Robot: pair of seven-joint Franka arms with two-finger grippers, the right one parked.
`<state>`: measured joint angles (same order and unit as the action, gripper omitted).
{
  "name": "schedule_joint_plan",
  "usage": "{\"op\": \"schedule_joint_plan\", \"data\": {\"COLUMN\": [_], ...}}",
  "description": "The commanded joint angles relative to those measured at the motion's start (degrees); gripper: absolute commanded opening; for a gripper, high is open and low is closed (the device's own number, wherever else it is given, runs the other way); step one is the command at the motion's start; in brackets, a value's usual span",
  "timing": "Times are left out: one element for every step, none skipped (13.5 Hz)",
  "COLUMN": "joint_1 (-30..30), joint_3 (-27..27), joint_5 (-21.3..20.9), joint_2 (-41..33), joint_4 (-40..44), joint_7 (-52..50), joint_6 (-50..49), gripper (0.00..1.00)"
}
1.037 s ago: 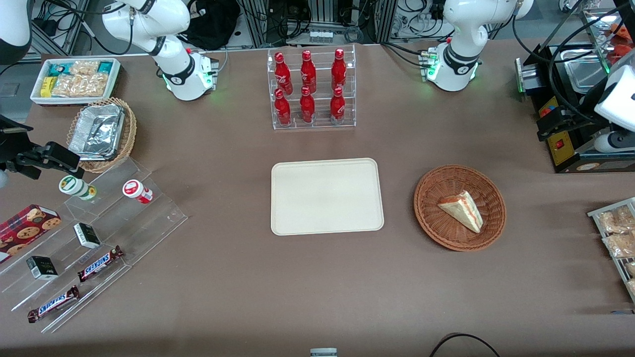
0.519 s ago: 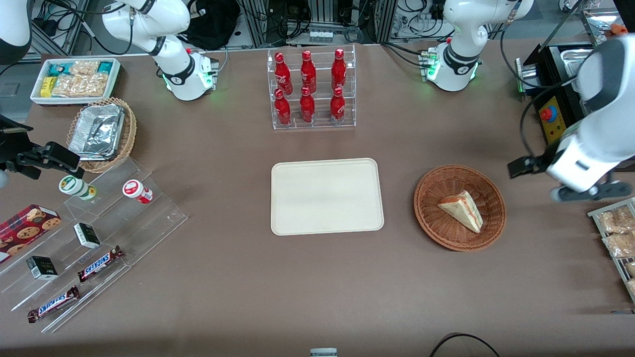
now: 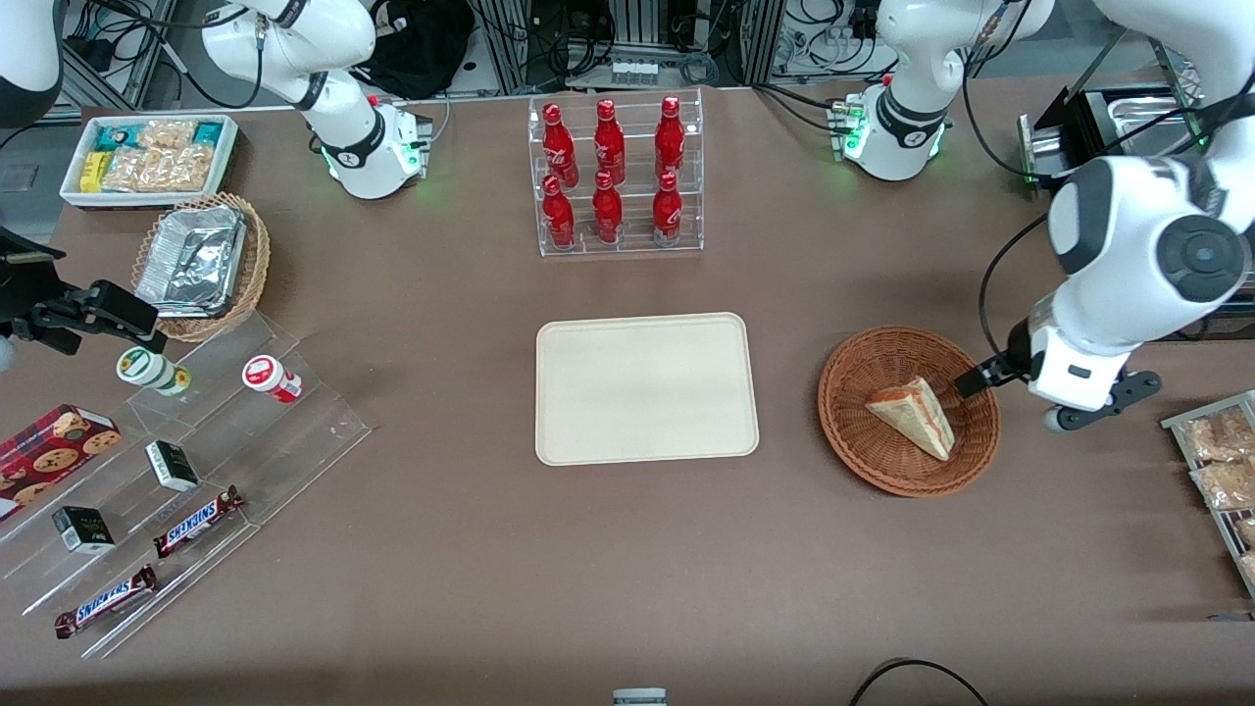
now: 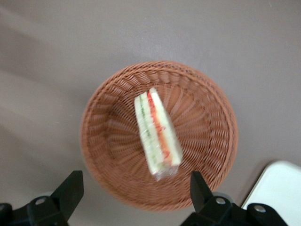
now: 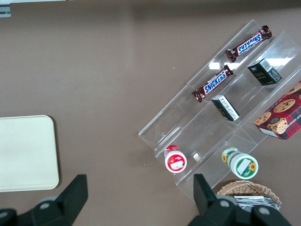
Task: Place sandwich from basket to tray
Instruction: 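Lower the left gripper around the sandwich and close it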
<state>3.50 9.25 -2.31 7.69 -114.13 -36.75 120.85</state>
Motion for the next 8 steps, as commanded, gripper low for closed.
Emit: {"op": "schedule_joint_plan", "data": {"joint_1": [-1.3,-1.4,-2.2,-2.6,-2.5,-2.5,-2.5,-2.6], "joint_3": [-0.1,-0.1,0.0,-0.1,-0.1,-0.1,-0.1,-0.1], "joint_5": [0.6,0.6,0.6,0.6,0.6,0.6,0.6,0.6], "joint_2": [-1.1,-0.3,0.2,0.7,0.7,1.4,2.4,3.5], "joint_4": [-7.4,-8.5,-9.1,-10.4,-12.0,-12.9,-13.0,-13.0], "joint_7": [-13.6,-16.8,-19.1,-20.3,-21.4,-22.6,-23.0,-23.1], "joint_6": [10.7,12.5,13.3,14.8,17.5,18.7,19.2,19.9], "gripper": [1.0,1.0,1.0,1.0,1.0,1.0,1.0,1.0]}}
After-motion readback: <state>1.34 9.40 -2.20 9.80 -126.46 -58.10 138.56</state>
